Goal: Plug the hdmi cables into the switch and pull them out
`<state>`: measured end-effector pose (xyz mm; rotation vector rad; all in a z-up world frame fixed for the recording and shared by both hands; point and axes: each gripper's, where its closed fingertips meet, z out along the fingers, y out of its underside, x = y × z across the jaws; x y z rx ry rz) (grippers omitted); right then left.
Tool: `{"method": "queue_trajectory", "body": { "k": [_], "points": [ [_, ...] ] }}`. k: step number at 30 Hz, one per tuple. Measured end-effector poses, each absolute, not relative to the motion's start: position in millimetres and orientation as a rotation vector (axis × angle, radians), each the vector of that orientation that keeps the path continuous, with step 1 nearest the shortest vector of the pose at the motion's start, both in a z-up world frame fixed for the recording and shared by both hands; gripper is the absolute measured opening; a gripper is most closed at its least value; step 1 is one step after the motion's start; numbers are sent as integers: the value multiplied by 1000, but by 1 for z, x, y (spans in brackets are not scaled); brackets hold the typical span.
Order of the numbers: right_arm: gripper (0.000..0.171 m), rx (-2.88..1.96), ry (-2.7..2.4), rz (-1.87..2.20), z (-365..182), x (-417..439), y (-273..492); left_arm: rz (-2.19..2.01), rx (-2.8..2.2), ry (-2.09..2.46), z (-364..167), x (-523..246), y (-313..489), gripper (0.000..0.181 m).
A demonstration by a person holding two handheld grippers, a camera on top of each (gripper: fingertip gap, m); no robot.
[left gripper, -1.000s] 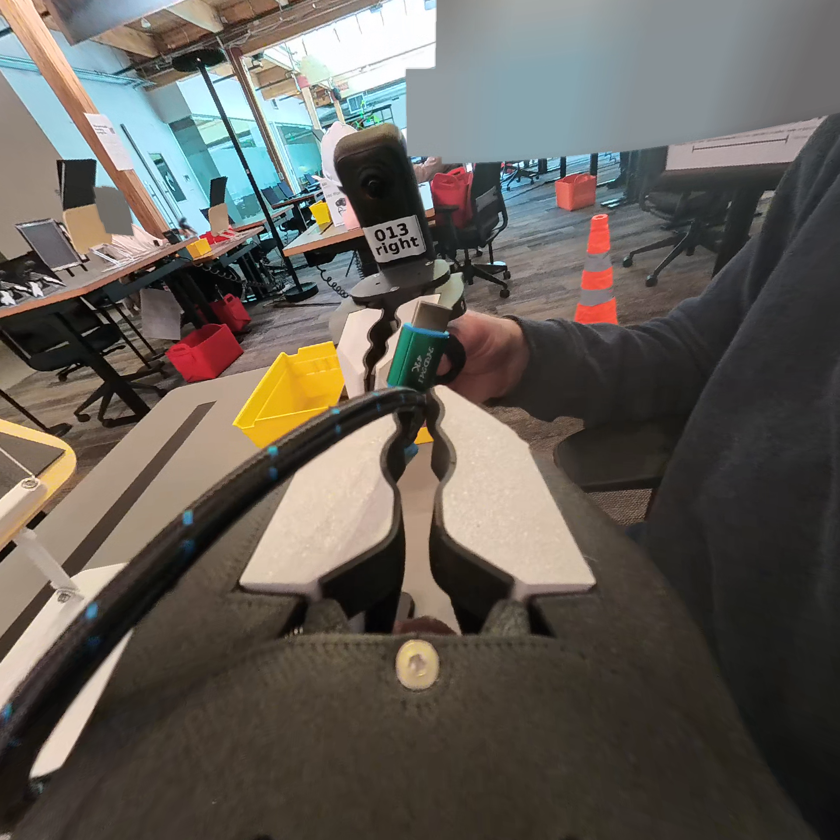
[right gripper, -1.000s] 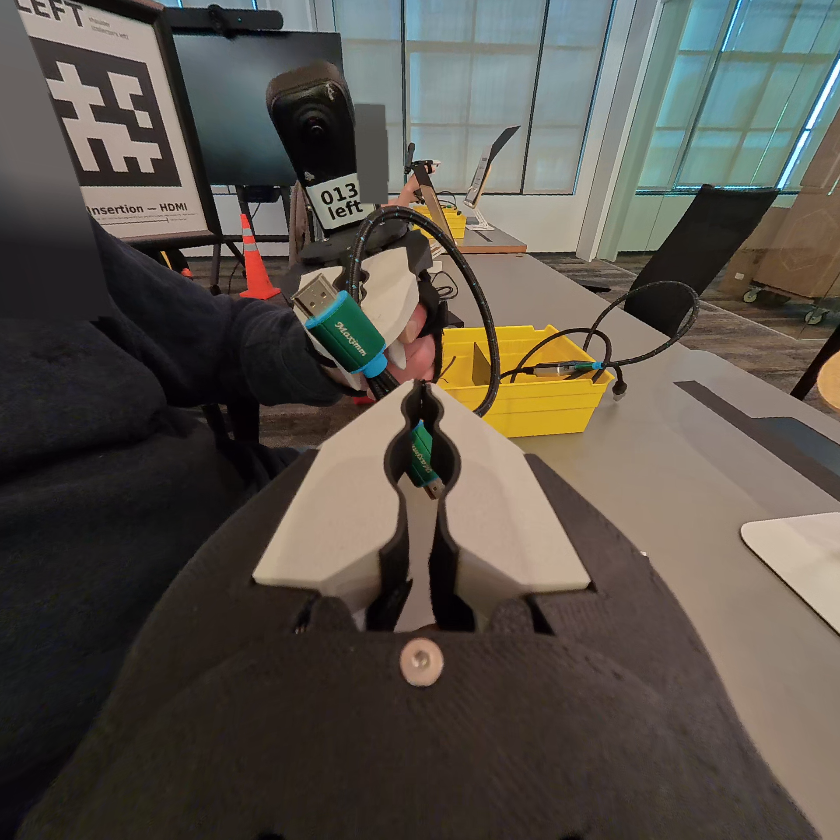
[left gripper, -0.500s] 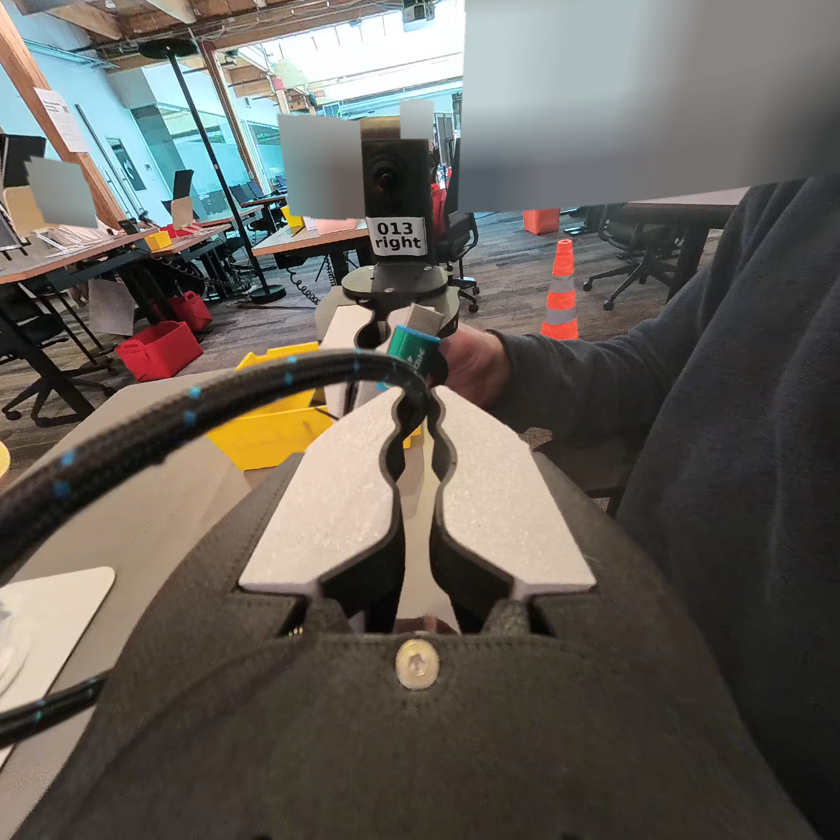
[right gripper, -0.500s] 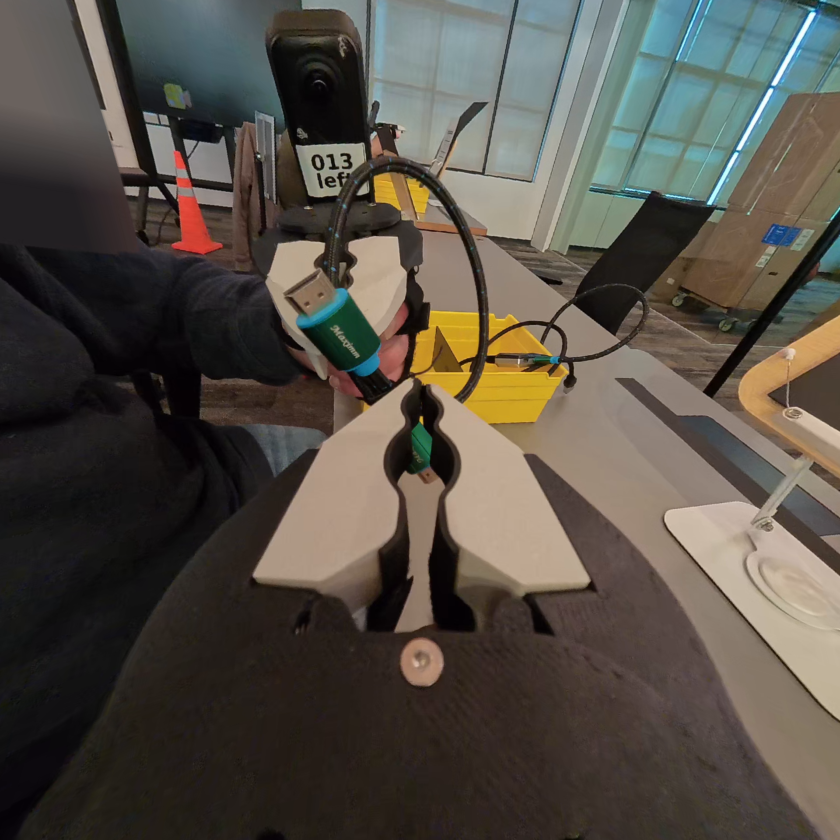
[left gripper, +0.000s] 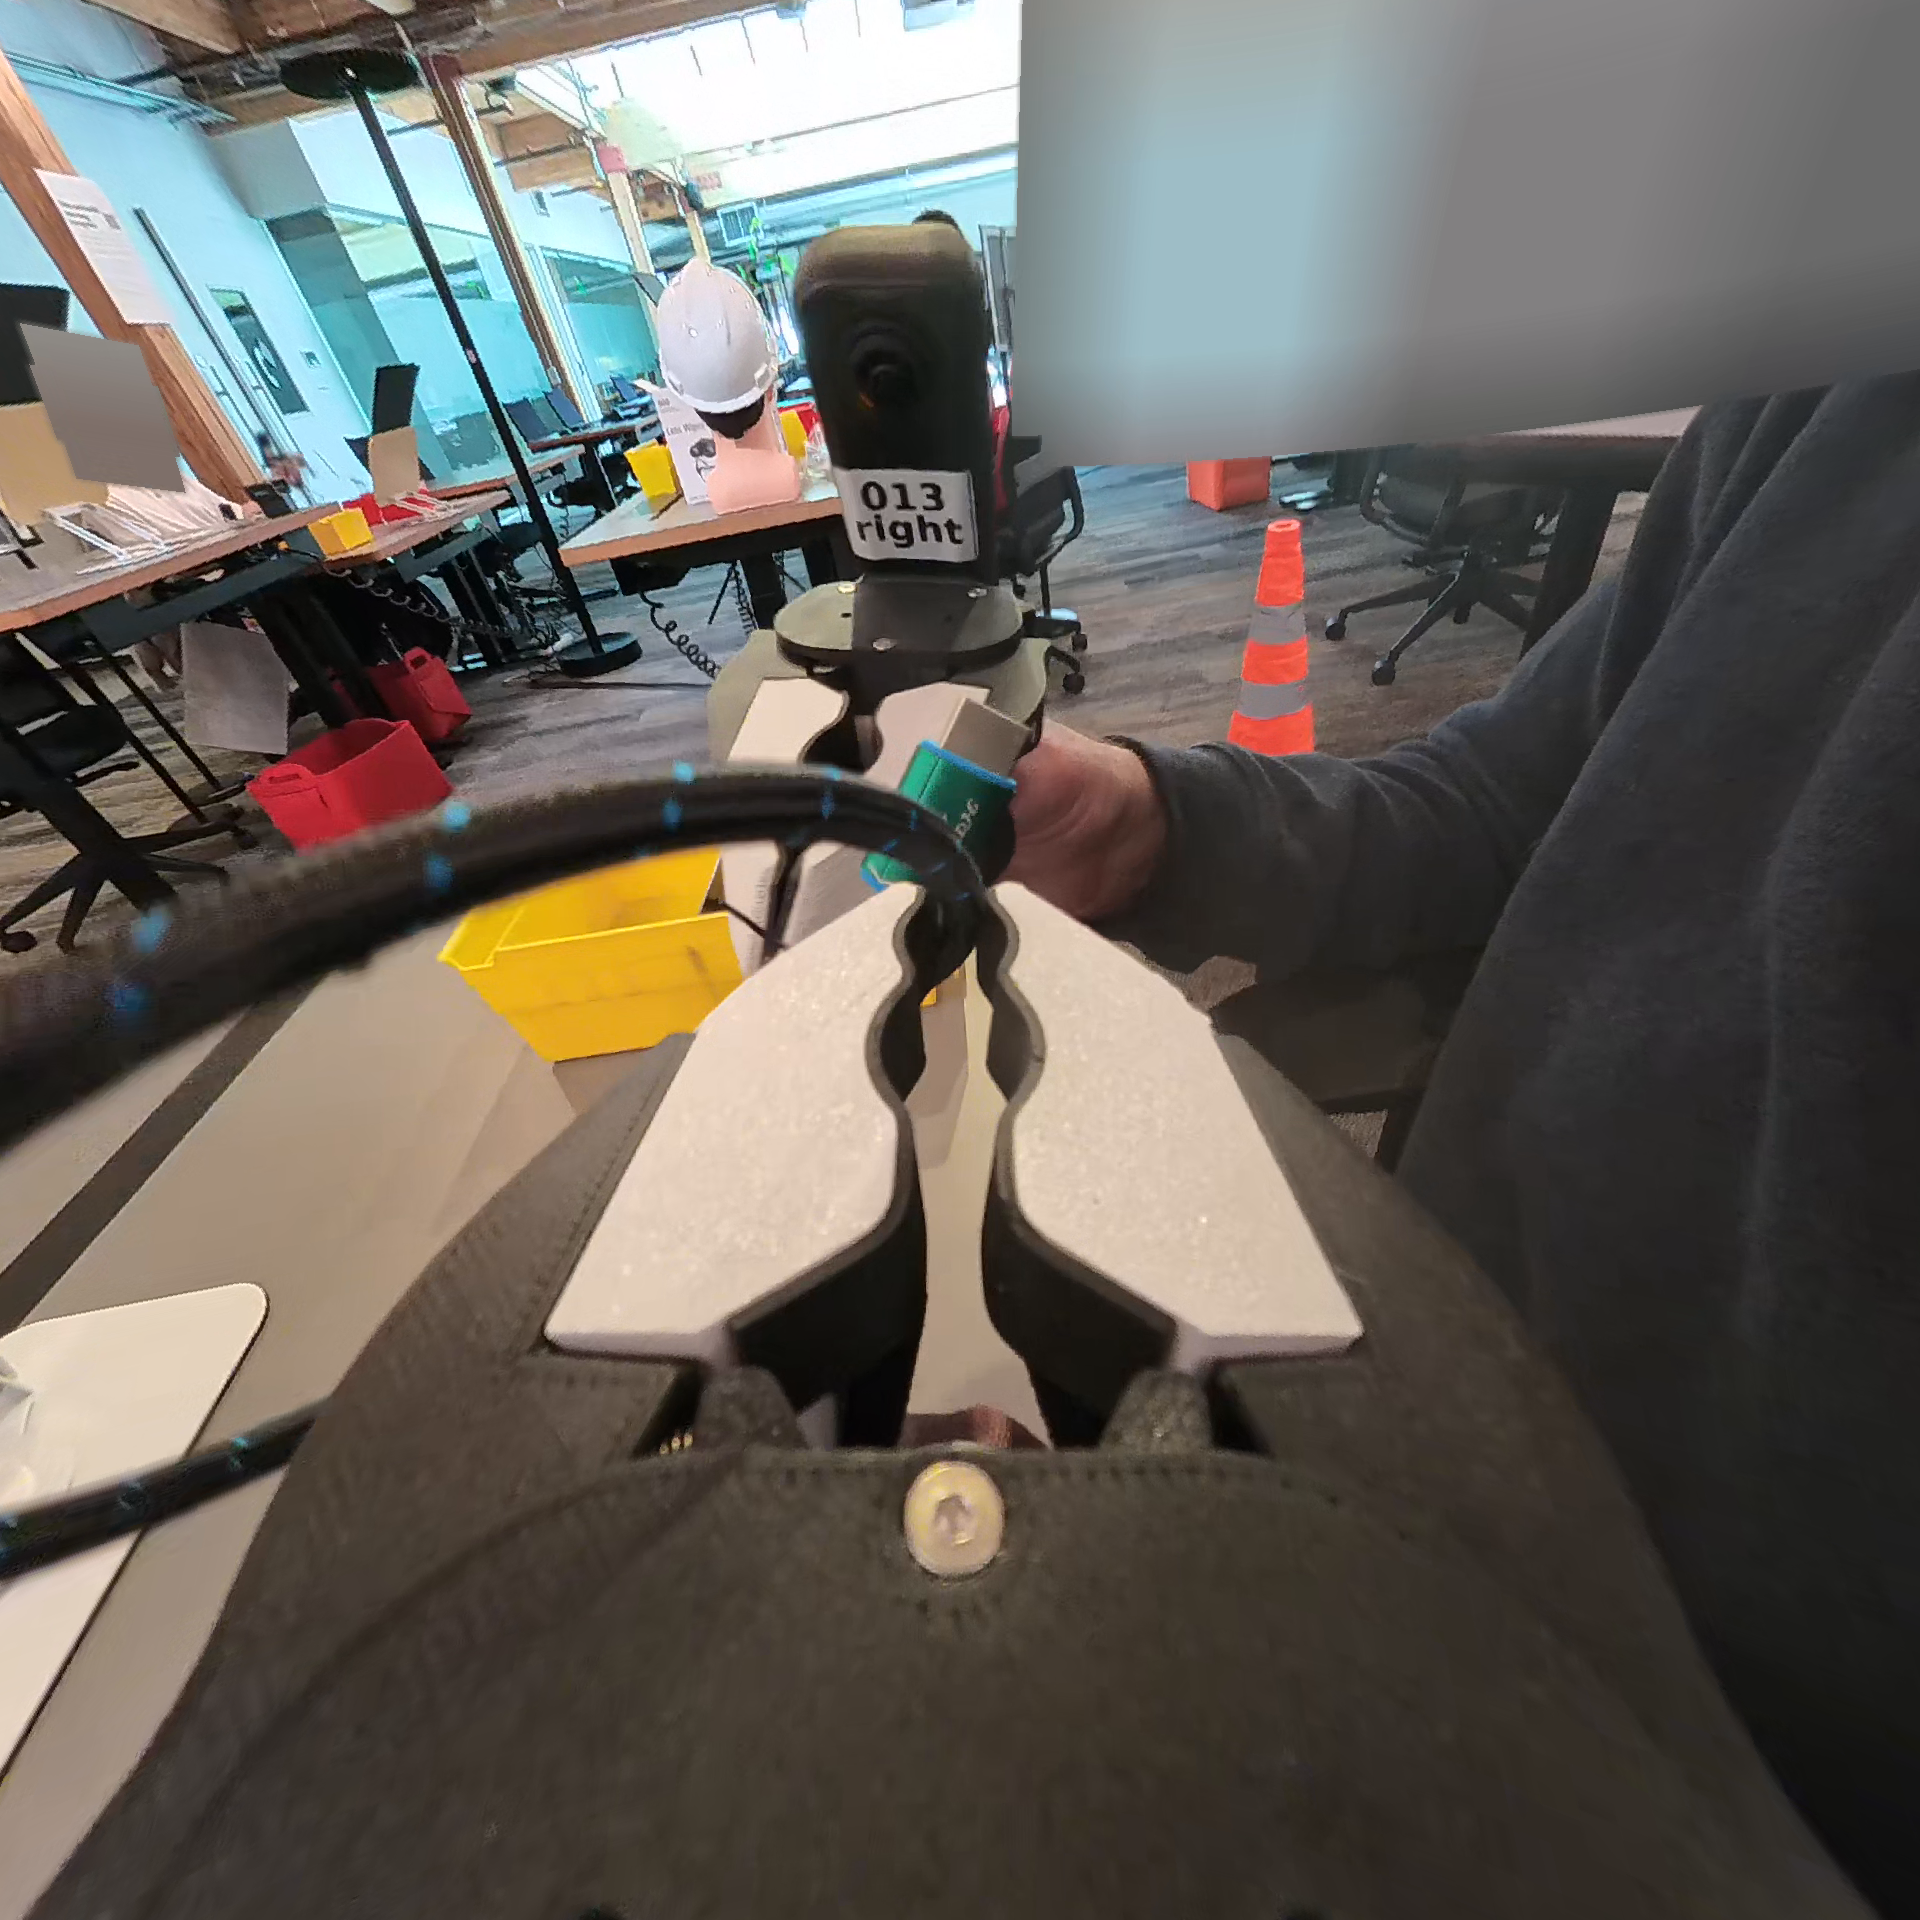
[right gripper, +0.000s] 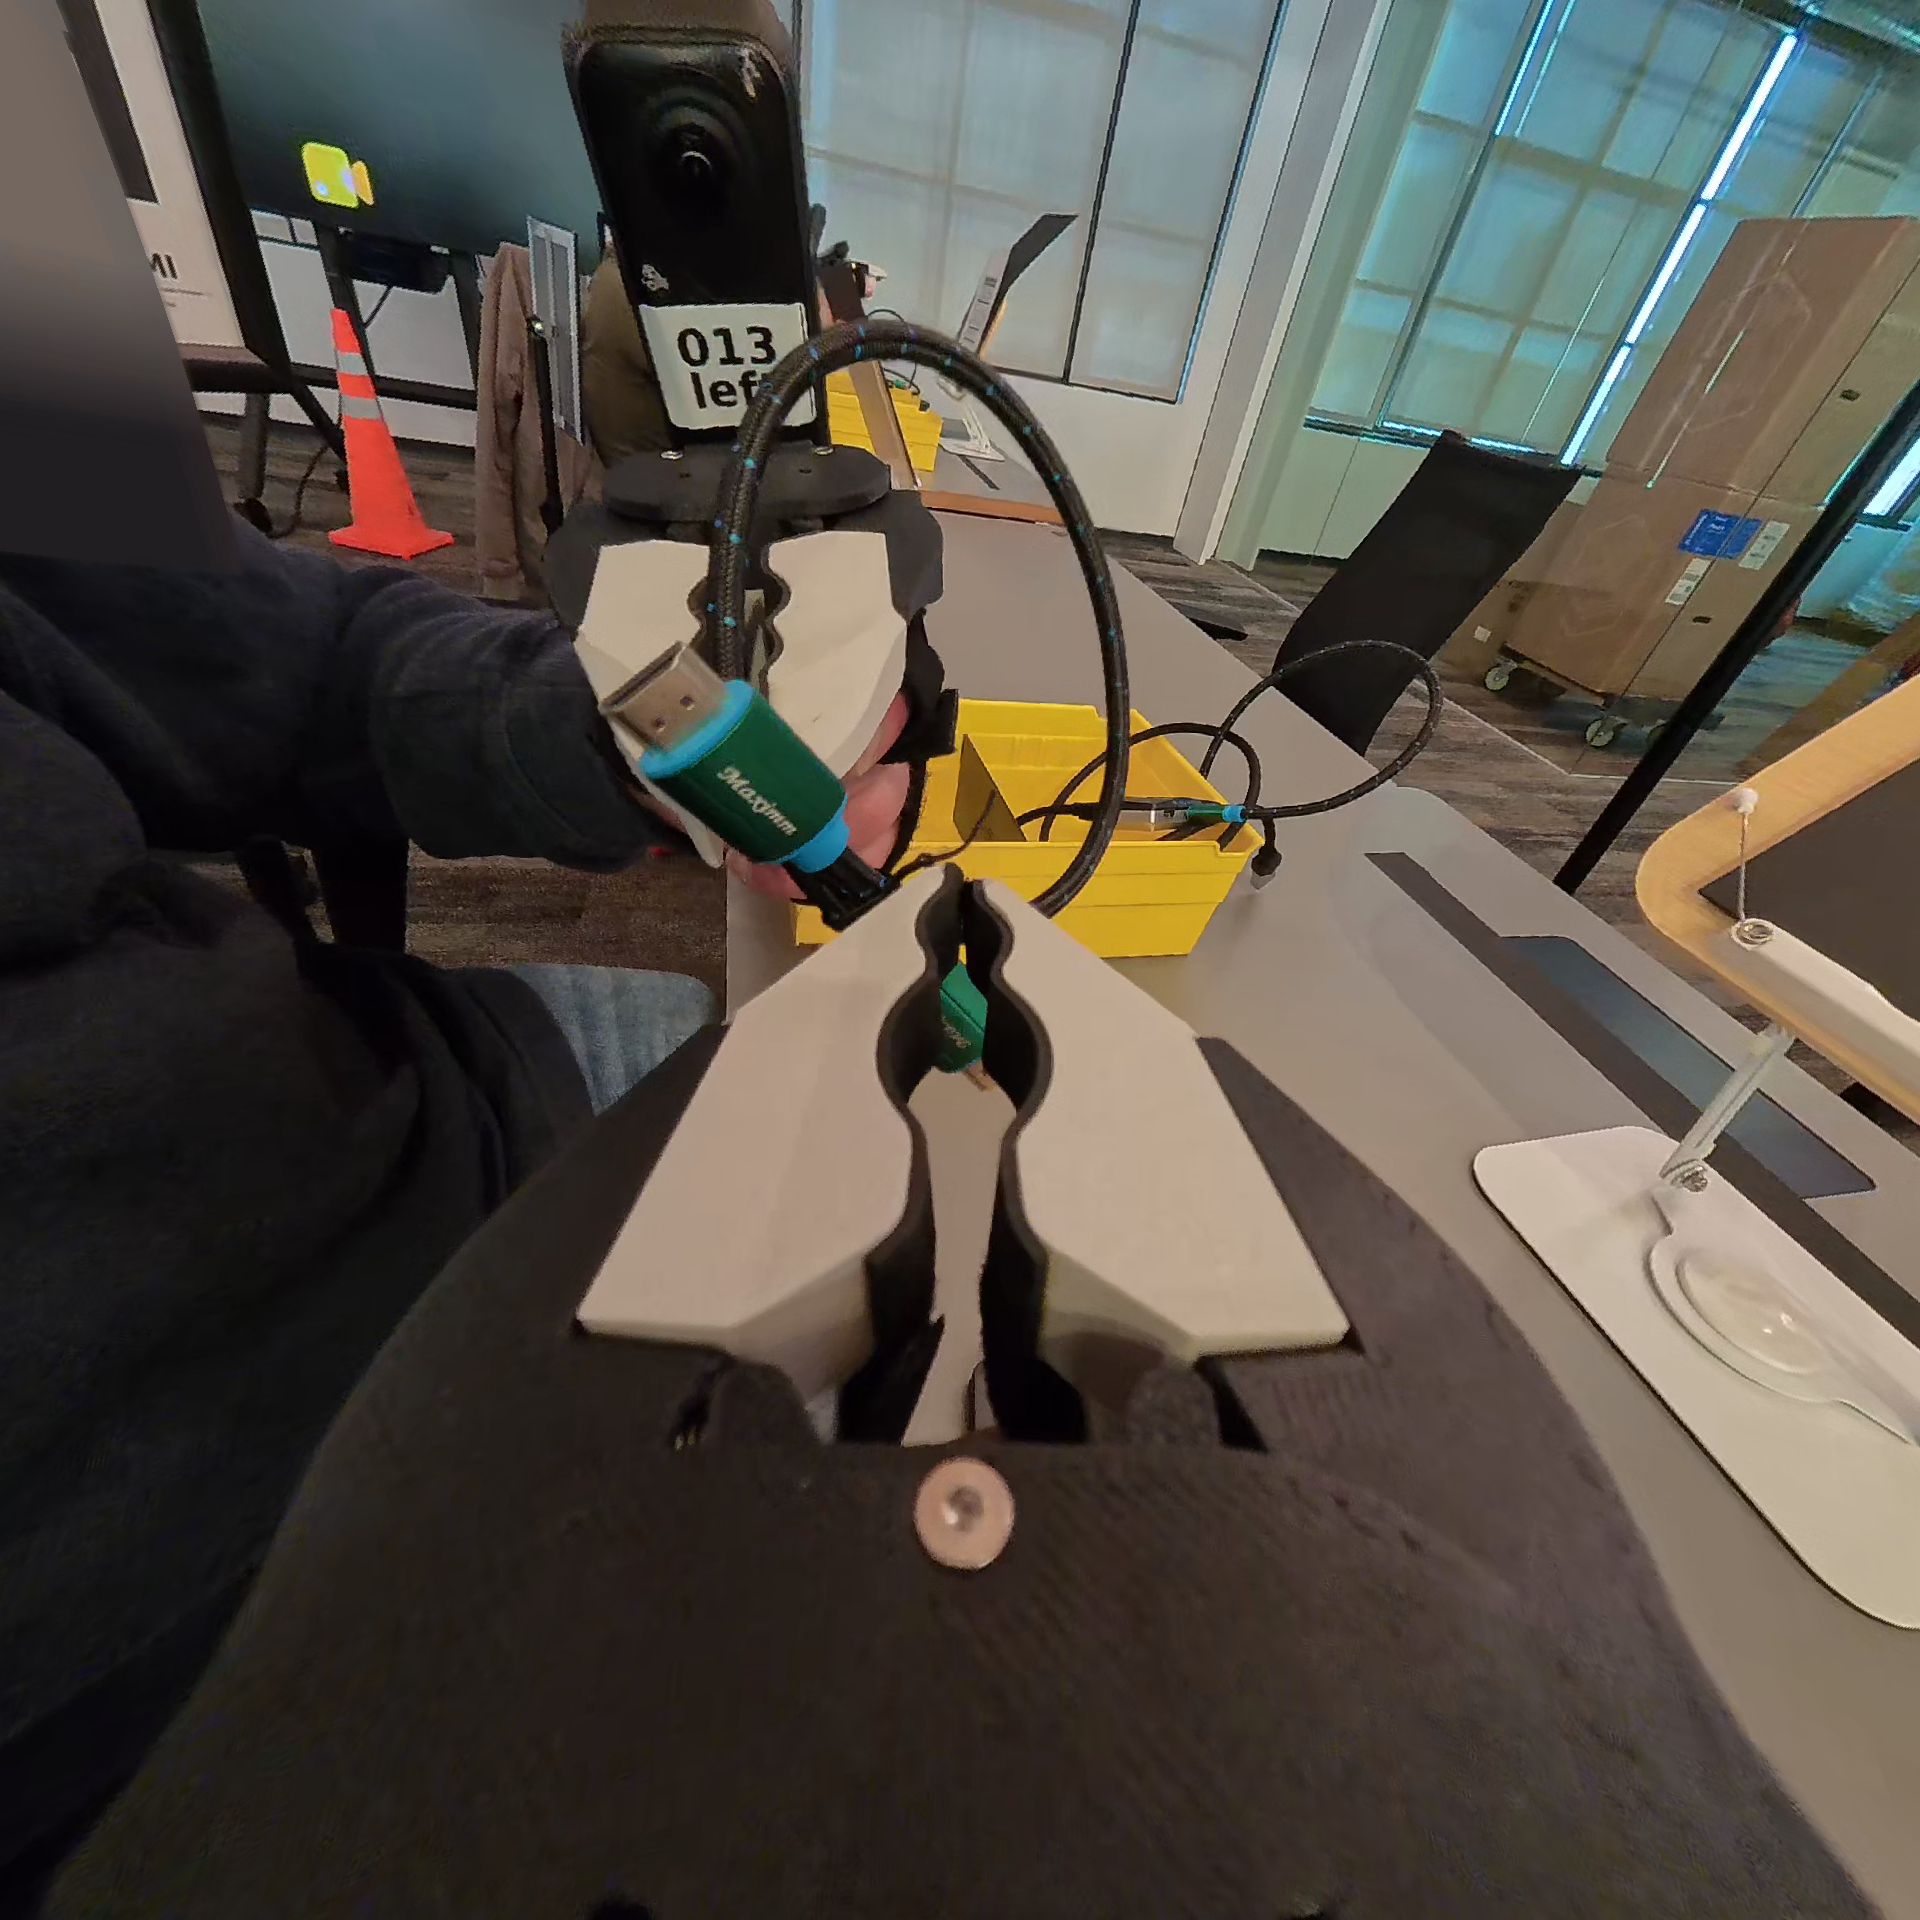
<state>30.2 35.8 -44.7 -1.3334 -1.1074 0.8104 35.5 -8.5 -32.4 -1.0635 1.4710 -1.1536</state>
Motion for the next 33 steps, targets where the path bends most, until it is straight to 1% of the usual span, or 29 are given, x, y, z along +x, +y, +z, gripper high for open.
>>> {"method": "queue_trajectory", "body": {
  "k": [12,17,26,33],
  "points": [
    [0,-1319,-1098,743,-41,31,39,-1117,-1055,1507,-33,24,0,7],
    [0,-1283,-1107,758,-37,31,35,-1245,-1081,1435,-29,15,14,6],
    [0,-1271,-1101,879,-36,30,32,-1413,-1088,1396,-28,12,15,6],
    [2,-1286,-1071,1002,-34,30,31,-1449,-1069,1407,-25,11,11,6]
  ]
}}
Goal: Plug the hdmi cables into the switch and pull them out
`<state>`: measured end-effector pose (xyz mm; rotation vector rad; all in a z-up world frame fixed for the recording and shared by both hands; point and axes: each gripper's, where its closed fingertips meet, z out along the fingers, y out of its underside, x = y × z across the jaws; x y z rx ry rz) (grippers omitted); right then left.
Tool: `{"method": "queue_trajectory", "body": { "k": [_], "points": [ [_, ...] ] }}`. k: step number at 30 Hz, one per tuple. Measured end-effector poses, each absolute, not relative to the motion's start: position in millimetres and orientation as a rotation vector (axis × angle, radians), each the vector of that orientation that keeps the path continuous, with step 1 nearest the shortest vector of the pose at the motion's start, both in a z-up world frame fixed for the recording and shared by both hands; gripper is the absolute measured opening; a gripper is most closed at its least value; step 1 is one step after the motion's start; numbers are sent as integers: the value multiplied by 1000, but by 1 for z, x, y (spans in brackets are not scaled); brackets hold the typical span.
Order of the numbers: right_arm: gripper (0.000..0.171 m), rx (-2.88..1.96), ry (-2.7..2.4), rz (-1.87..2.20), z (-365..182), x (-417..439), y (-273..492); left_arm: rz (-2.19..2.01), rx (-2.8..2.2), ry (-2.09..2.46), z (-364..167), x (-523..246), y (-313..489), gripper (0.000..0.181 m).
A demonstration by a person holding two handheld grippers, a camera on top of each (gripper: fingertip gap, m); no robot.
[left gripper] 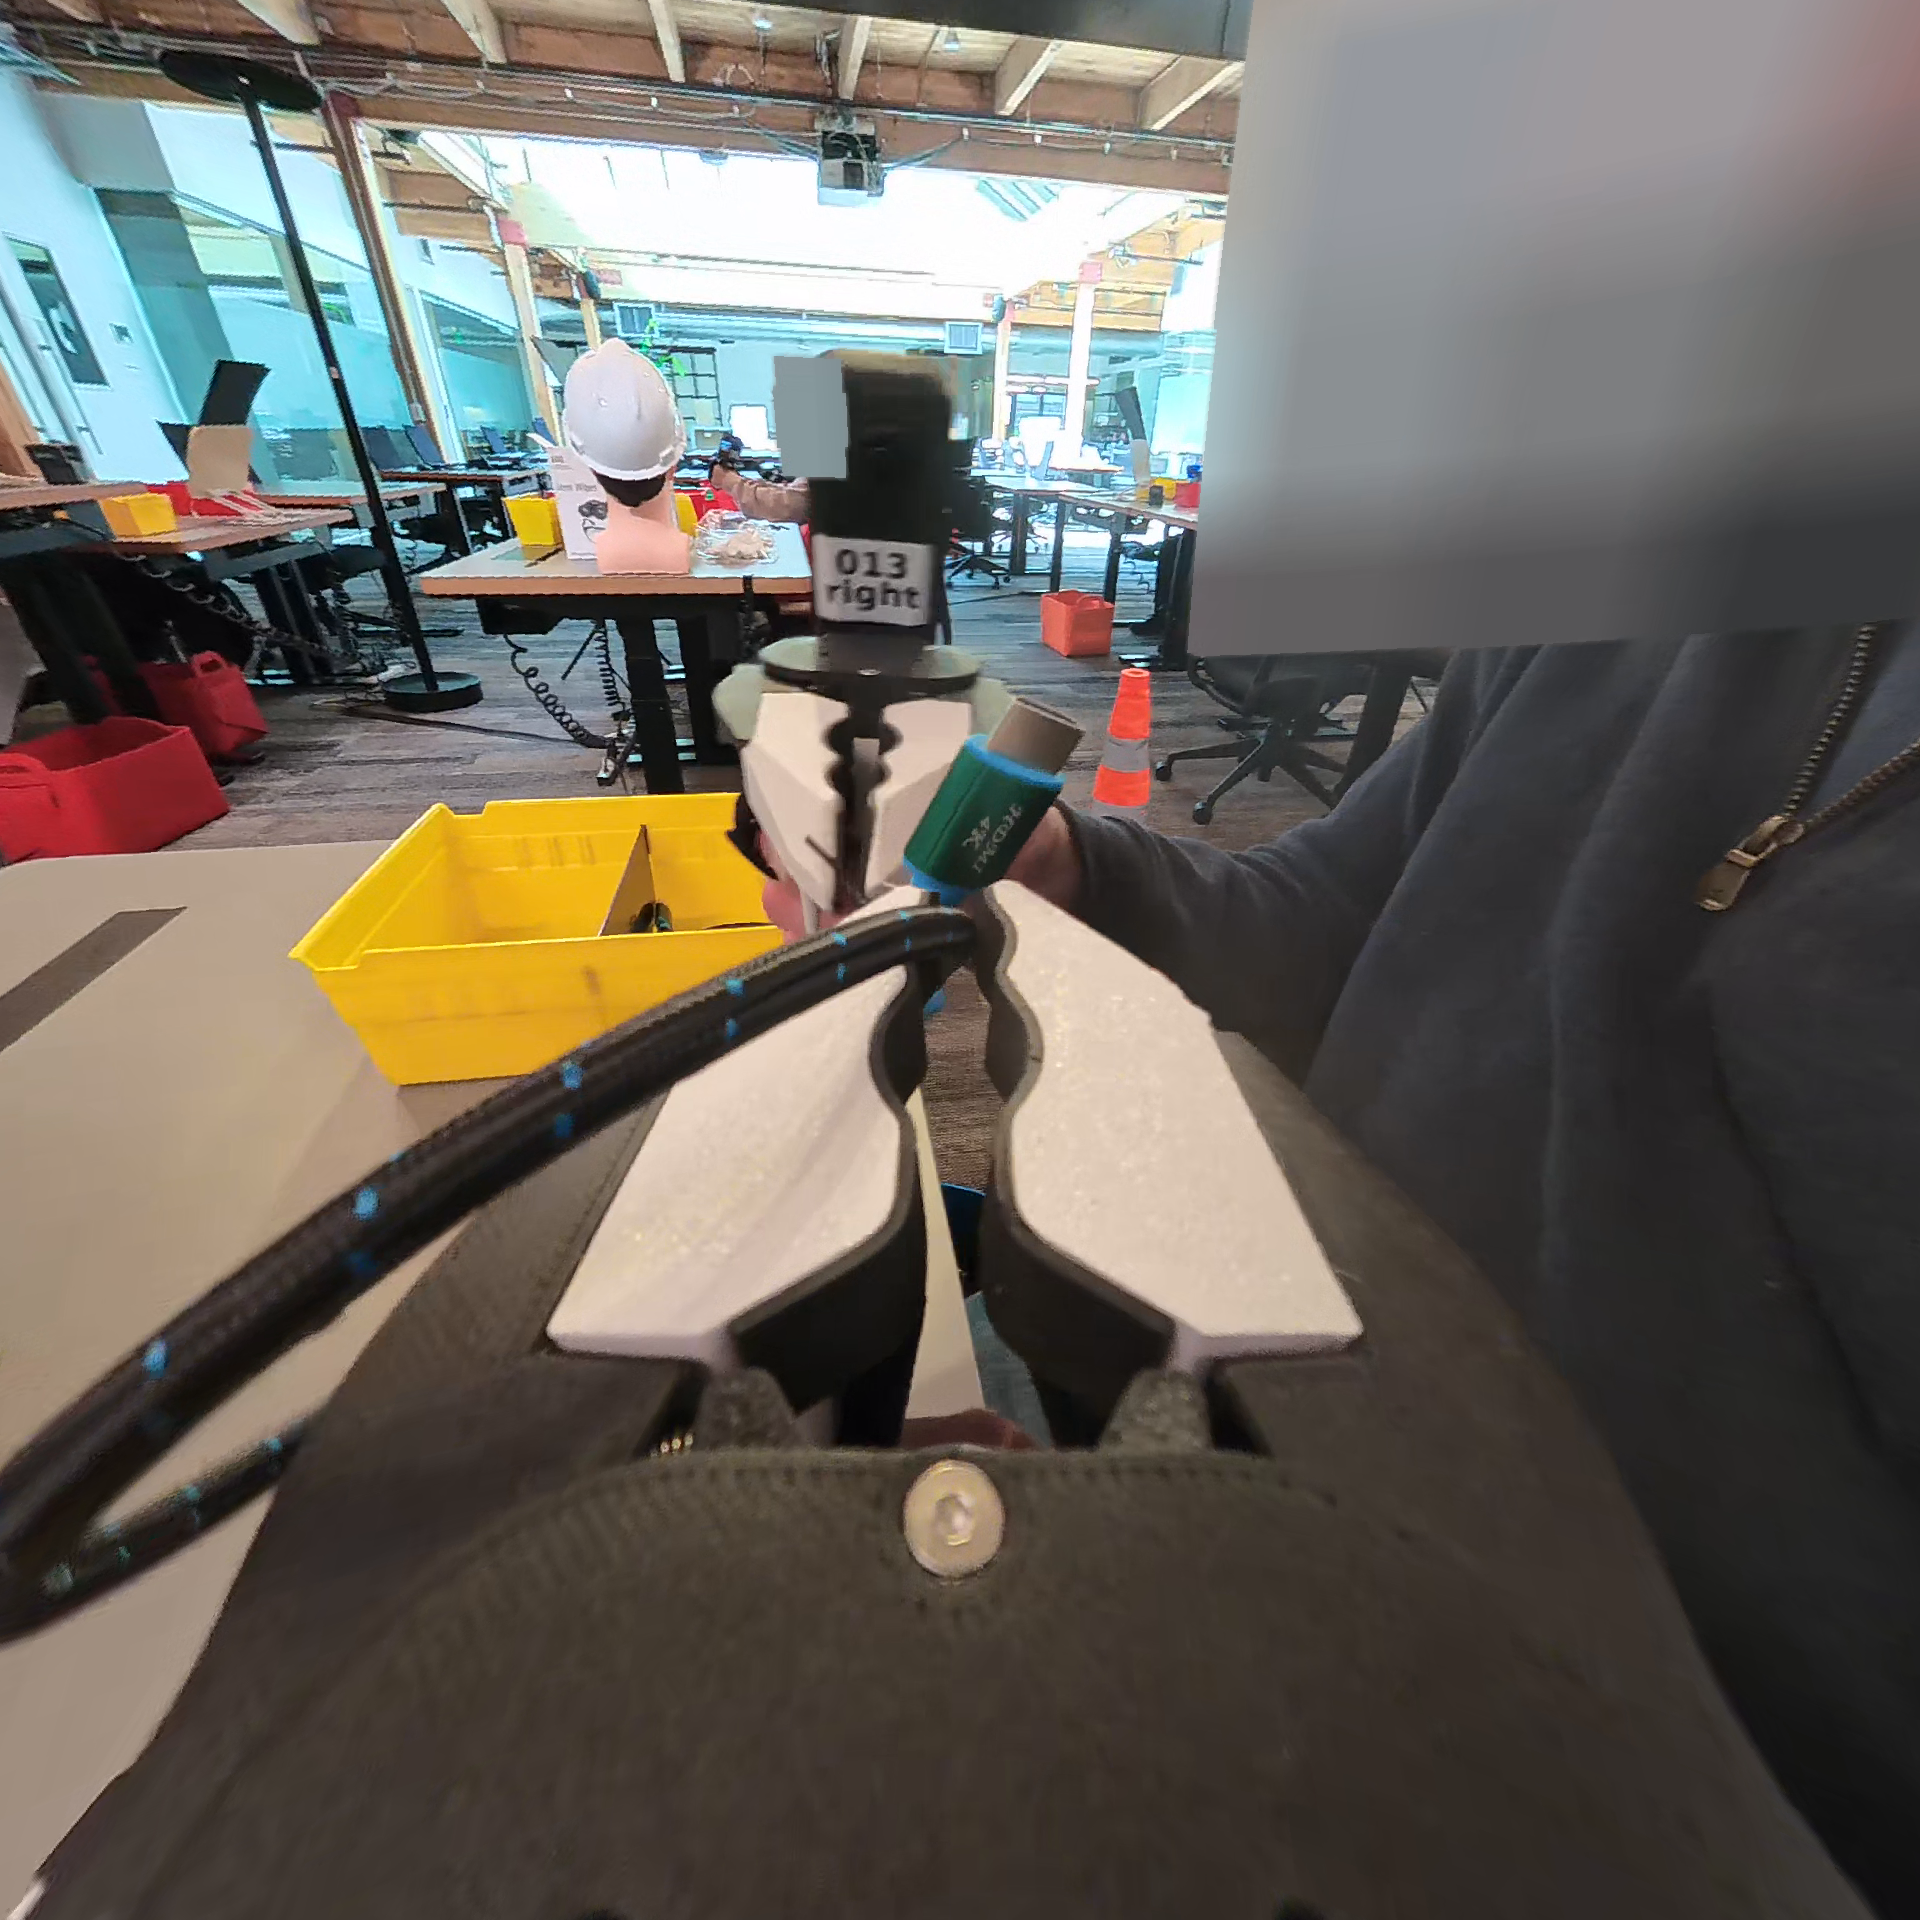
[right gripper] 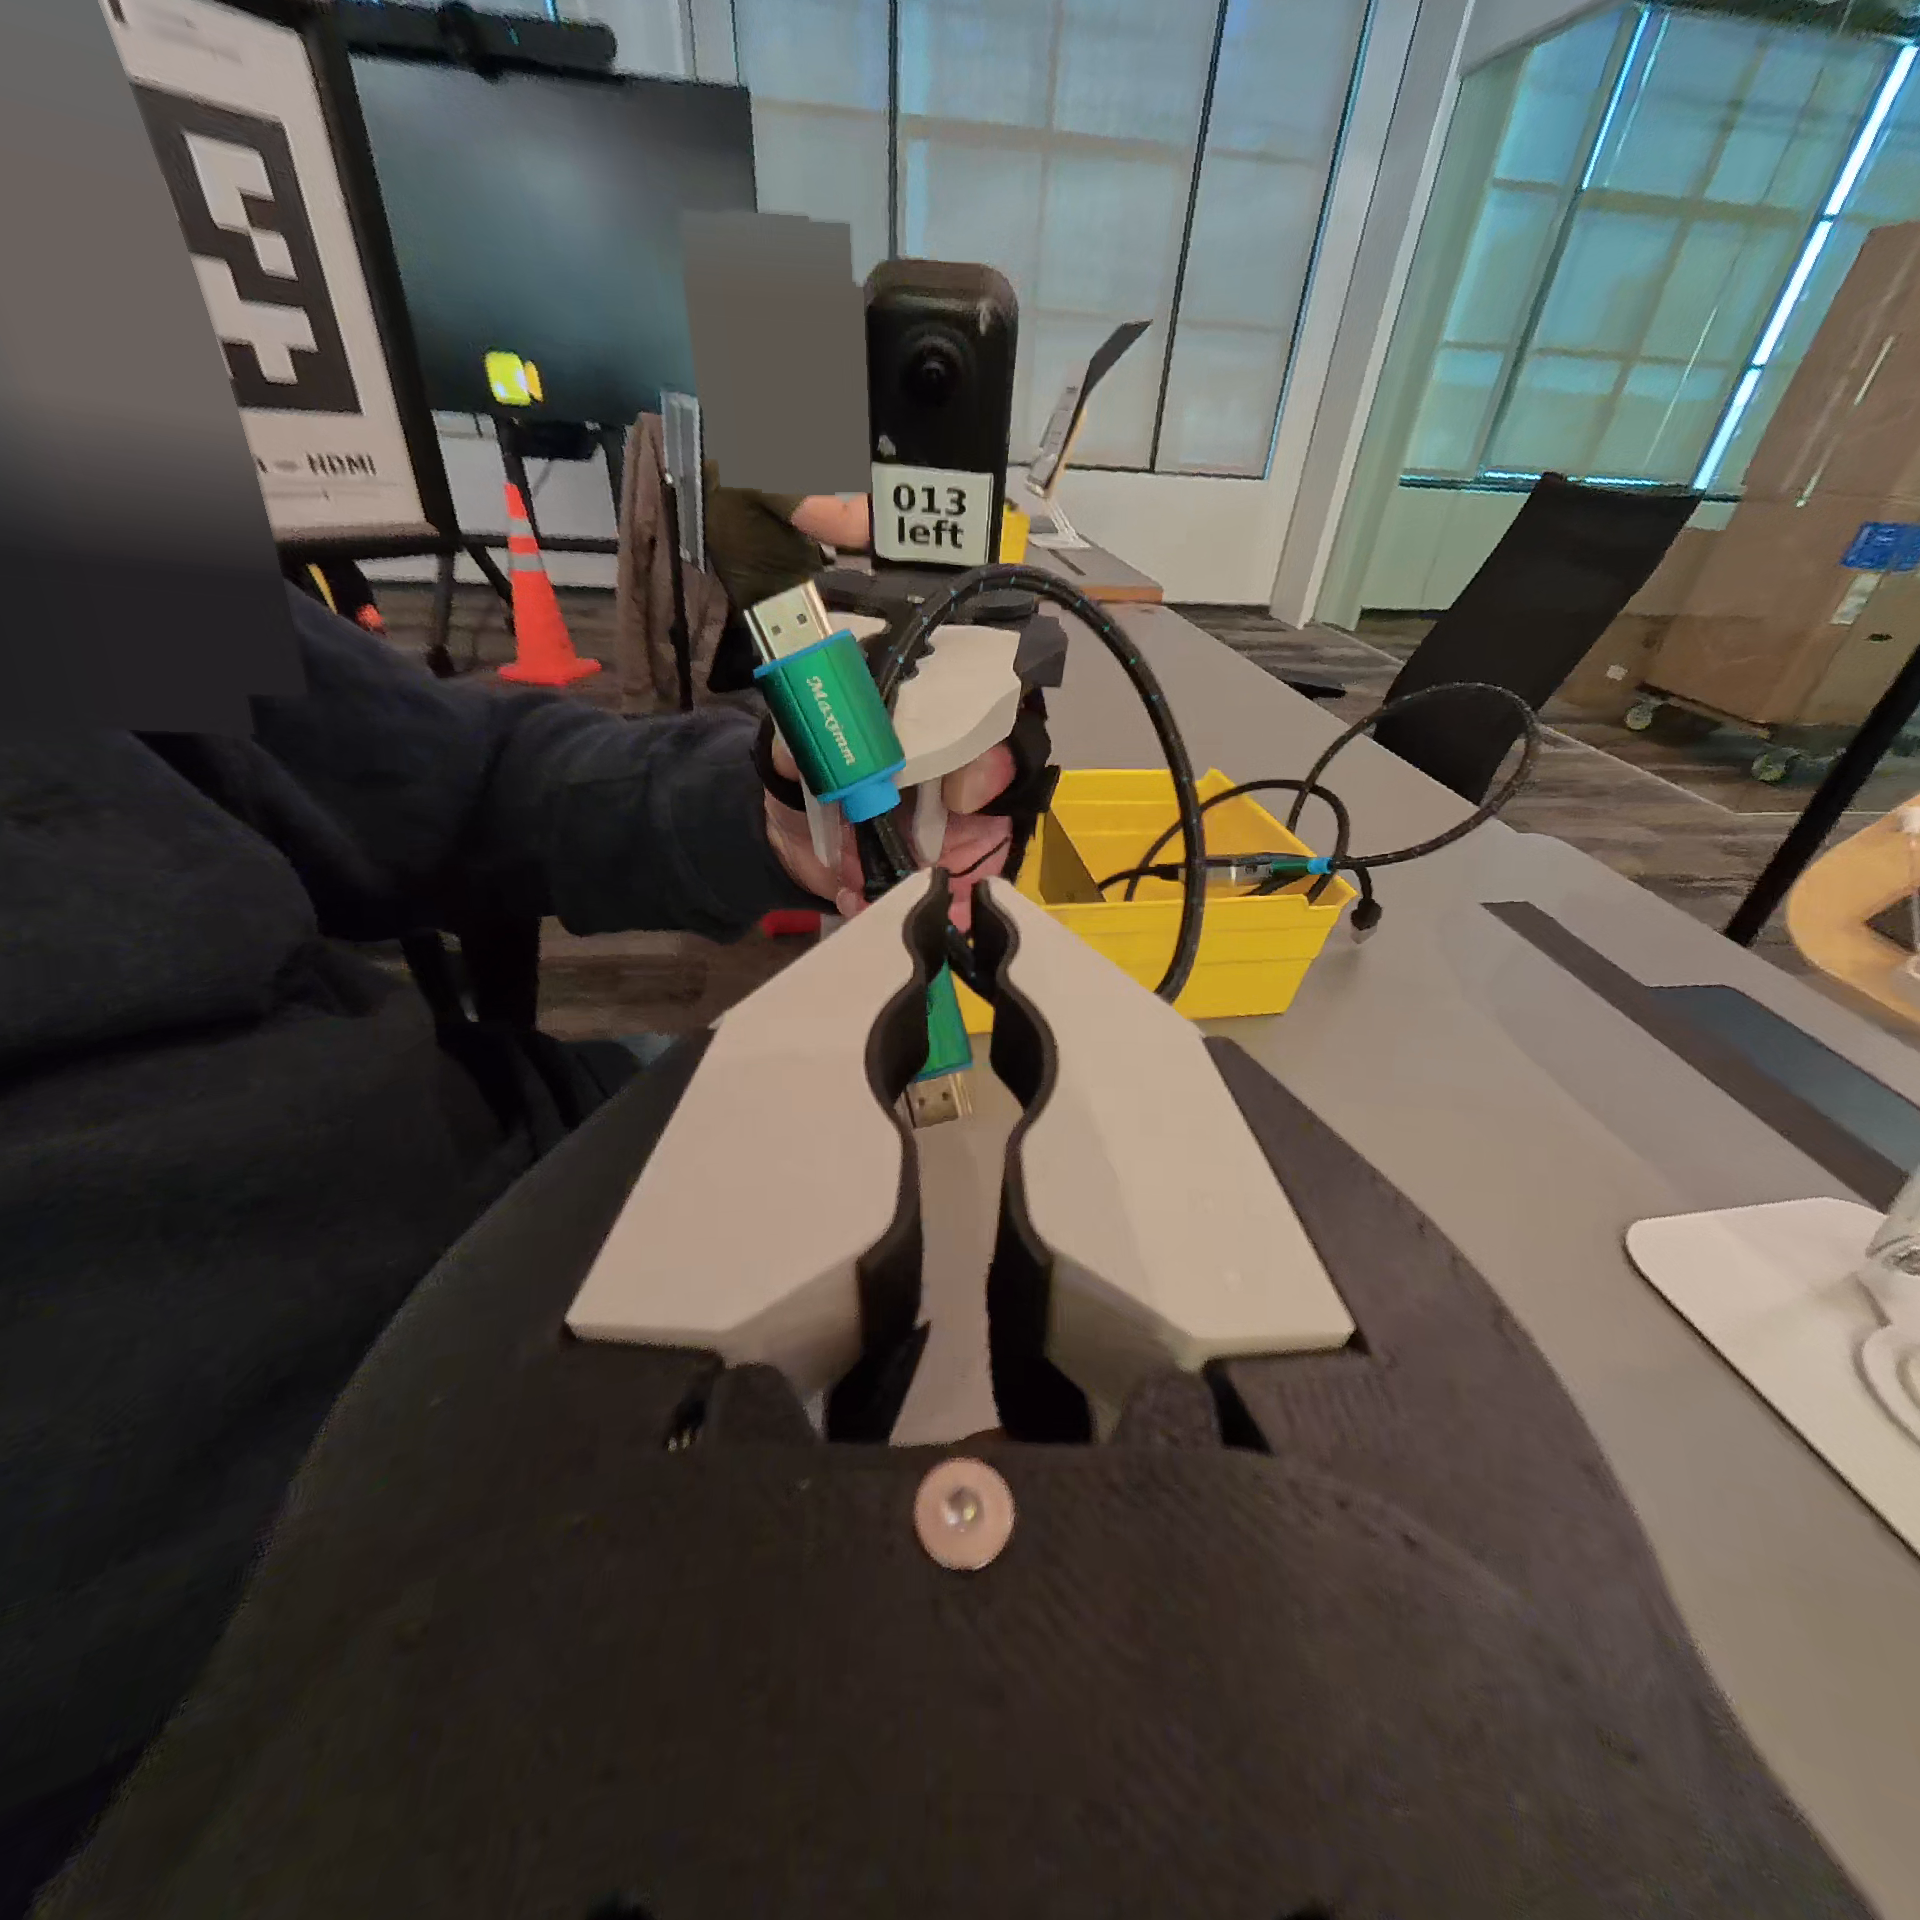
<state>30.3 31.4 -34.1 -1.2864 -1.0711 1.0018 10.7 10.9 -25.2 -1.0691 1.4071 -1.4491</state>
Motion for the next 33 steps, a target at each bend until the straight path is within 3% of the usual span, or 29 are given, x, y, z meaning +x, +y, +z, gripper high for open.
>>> {"method": "queue_trajectory", "body": {
  "k": [10,18,33],
  "points": [
    [20,-1305,-1095,1141,-40,28,32,-1504,-1050,1439,-25,9,4,6],
    [0,-1259,-1140,1188,-41,24,25,-1531,-1049,1449,-27,10,1,6],
    [0,-1185,-1178,1097,-35,27,15,-1562,-1059,1428,-26,8,5,6]
  ]
}}
